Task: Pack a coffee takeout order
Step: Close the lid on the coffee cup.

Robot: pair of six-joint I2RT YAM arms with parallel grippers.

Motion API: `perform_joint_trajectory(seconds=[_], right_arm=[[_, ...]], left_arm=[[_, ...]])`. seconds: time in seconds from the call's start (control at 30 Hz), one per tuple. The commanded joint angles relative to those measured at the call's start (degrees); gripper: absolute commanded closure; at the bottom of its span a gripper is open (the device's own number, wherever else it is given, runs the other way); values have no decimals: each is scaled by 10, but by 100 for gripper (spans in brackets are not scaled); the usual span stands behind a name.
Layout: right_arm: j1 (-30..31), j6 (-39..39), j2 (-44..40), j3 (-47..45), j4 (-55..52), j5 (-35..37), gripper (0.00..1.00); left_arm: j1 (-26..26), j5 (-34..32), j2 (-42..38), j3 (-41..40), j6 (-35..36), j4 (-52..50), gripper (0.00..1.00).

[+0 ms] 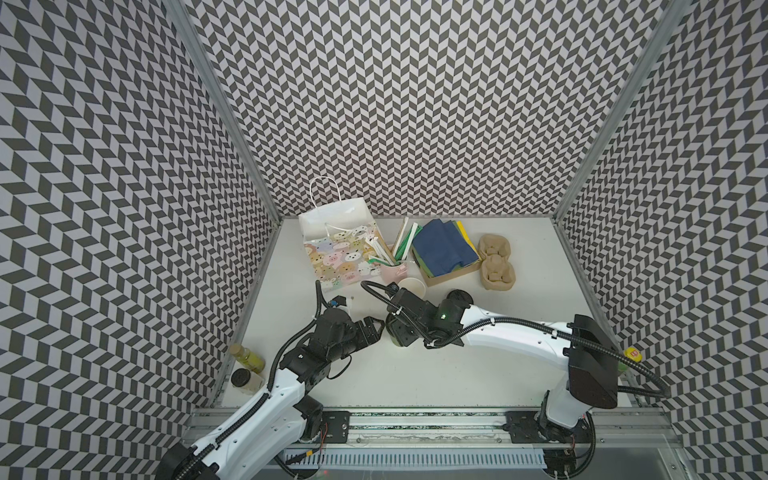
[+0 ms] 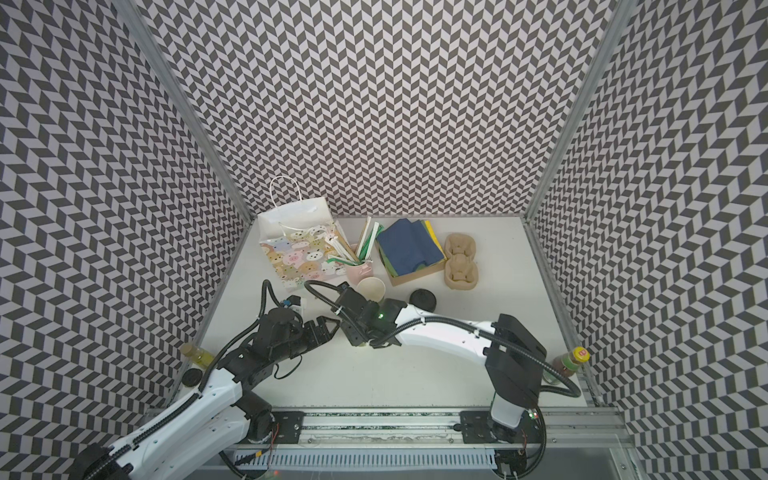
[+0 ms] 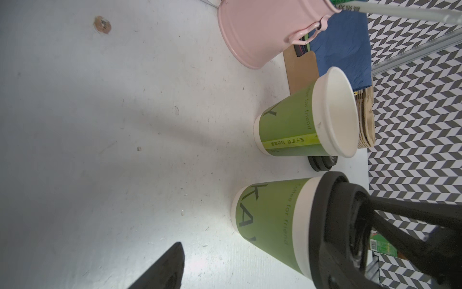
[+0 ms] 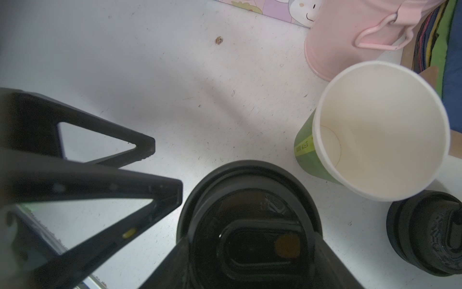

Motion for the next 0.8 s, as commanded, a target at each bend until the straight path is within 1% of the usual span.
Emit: perform_joint_trajectory(seconds=[0.0, 0.2, 0.3, 0.53, 0.6, 0.7, 0.77], right_arm=[[-6, -8, 72, -63, -125, -37, 43], [-6, -9, 65, -68, -121, -42, 42], [-5, -9, 61, -70, -119, -45, 42], [-4, -9, 58, -77, -119, -42, 42], [-3, -9, 57, -80, -117, -46, 42], [-3, -11, 56, -84, -115, -47, 42], [-2, -11, 57, -86, -114, -49, 42]], left_arm=[[-1, 7, -8, 2, -19, 51, 15], [-2, 25, 24, -6, -28, 86, 15], [-2, 22, 42, -13, -26, 92, 17], [-1, -3, 54, -19, -25, 95, 21], [-1, 0, 61, -21, -24, 103, 21], [-1, -3, 75, -22, -20, 100, 25], [-1, -6, 78, -36, -24, 103, 29]])
